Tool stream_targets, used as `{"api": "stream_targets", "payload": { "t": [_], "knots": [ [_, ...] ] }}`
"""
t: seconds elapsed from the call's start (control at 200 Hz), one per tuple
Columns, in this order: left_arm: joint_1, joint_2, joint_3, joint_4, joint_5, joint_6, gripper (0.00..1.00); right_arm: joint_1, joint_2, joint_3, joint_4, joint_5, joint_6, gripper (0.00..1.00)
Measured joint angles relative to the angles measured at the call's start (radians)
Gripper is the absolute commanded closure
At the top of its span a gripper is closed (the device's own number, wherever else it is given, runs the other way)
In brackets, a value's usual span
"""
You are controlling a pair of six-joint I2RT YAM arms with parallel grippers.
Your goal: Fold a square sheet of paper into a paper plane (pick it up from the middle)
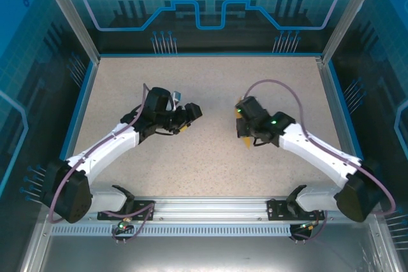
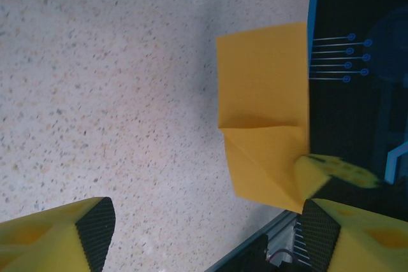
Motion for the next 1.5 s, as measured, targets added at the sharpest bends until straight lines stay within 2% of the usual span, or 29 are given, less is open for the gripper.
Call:
{"api": "stream_targets", "payload": {
  "t": [0.11, 0.215, 0.325, 0.42, 0.55, 0.7, 1.055, 1.29, 1.496],
  "knots": [
    [0.026, 0.035, 0.026, -0.018, 0.021, 0.029, 0.19, 0.116, 0.121, 0.072, -0.092, 0.233, -0.021, 1.00],
    [0.054, 0.066, 0.043, -0.055, 0.034, 0.060, 0.19, 0.202, 0.247, 0.143, -0.155, 0.391, -0.023, 1.00],
    [0.096, 0.077, 0.068, -0.104, 0.041, 0.103, 0.19, 0.269, 0.380, 0.208, -0.208, 0.484, -0.011, 1.00],
    [0.138, 0.077, 0.092, -0.144, 0.042, 0.138, 0.19, 0.313, 0.474, 0.238, -0.226, 0.499, 0.003, 0.99],
    [0.176, 0.077, 0.102, -0.179, 0.046, 0.176, 0.19, 0.349, 0.563, 0.257, -0.235, 0.452, 0.019, 0.97],
    [0.190, 0.085, 0.101, -0.214, 0.062, 0.211, 0.19, 0.375, 0.637, 0.278, -0.210, 0.339, 0.026, 0.92],
    [0.195, 0.150, 0.101, -0.230, 0.110, 0.243, 0.19, 0.399, 0.686, 0.283, -0.074, 0.092, 0.020, 0.80],
    [0.199, 0.179, 0.101, -0.229, 0.132, 0.243, 0.19, 0.377, 0.649, 0.239, 0.011, 0.002, -0.016, 0.64],
    [0.199, 0.212, 0.100, -0.221, 0.161, 0.243, 0.19, 0.320, 0.478, 0.092, 0.154, -0.180, -0.054, 0.56]
  ]
}}
